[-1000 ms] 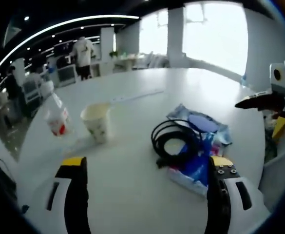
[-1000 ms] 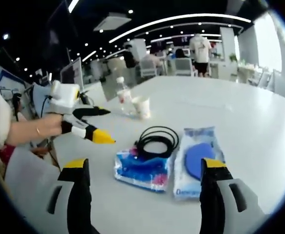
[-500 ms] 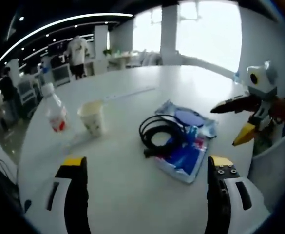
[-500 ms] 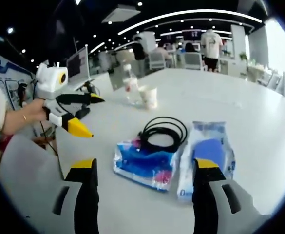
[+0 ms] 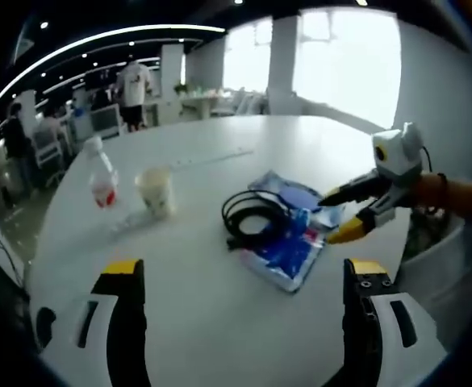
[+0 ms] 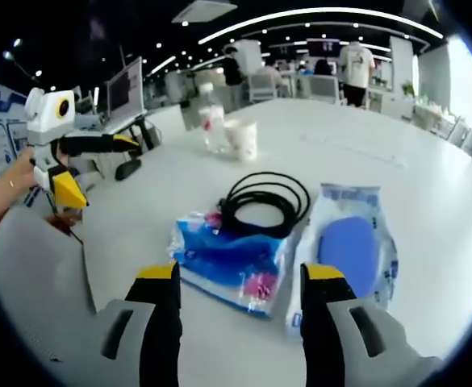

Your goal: Arrange the tabletop items into an orderly group along one side of the table until the central work area is clear of visible clutter.

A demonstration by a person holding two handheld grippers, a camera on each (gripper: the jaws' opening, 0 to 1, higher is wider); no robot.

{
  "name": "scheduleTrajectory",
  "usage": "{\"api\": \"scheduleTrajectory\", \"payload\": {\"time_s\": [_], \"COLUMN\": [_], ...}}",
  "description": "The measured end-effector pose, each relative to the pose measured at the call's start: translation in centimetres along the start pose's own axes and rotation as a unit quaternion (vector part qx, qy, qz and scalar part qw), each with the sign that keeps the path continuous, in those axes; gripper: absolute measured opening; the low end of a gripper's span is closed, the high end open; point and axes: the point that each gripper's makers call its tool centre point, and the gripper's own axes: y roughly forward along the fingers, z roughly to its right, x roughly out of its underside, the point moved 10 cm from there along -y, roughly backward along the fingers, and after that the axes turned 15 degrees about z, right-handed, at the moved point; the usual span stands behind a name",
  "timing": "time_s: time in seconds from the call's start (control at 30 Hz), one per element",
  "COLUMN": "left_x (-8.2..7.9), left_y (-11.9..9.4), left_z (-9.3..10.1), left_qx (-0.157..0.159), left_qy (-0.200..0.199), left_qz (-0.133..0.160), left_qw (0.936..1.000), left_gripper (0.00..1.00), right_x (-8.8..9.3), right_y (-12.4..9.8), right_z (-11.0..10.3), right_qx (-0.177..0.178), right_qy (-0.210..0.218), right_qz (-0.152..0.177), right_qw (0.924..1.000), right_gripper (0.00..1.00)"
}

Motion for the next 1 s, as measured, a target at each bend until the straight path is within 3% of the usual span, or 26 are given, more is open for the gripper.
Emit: {"api": "scheduleTrajectory", "payload": {"time_s": [0.23, 0.43, 0.57, 0.7, 0.83, 1.0], "left_x": [0.3, 0.7, 0.8, 1.0, 1.2, 0.9], "left_y": [-0.6, -0.5, -0.5, -0.6, -0.6, -0.5], "left_z": [-0.4, -0.6, -0.7, -1.0, -1.4, -1.6], "left_qx": [-0.022, -0.027, -0.029, -0.033, -0.037, -0.033], "left_qy": [-0.003, -0.010, -0.008, -0.008, 0.008, 0.004], "left_qz": [0.000, -0.005, -0.005, -0.018, -0.026, -0.011], "left_qw": [0.9997, 0.9996, 0.9995, 0.9993, 0.9989, 0.9994], "left_gripper": [0.99, 0.98, 0.98, 0.97, 0.97, 0.97], "right_x": [0.5, 0.8, 1.0, 1.2, 1.2, 0.7], "right_y": [0.8, 1.4, 1.7, 1.8, 1.5, 0.8], "right_z": [0.8, 1.1, 1.5, 1.8, 1.8, 1.5], "right_qx": [0.019, 0.029, 0.039, 0.052, 0.058, 0.061], "right_qy": [0.002, -0.005, -0.008, -0.010, 0.008, 0.053], "right_qz": [-0.005, -0.013, -0.020, -0.021, -0.017, -0.005], "right_qw": [0.9998, 0.9995, 0.9990, 0.9984, 0.9981, 0.9967], "right_gripper": [0.41, 0.24, 0.18, 0.03, 0.02, 0.01]}}
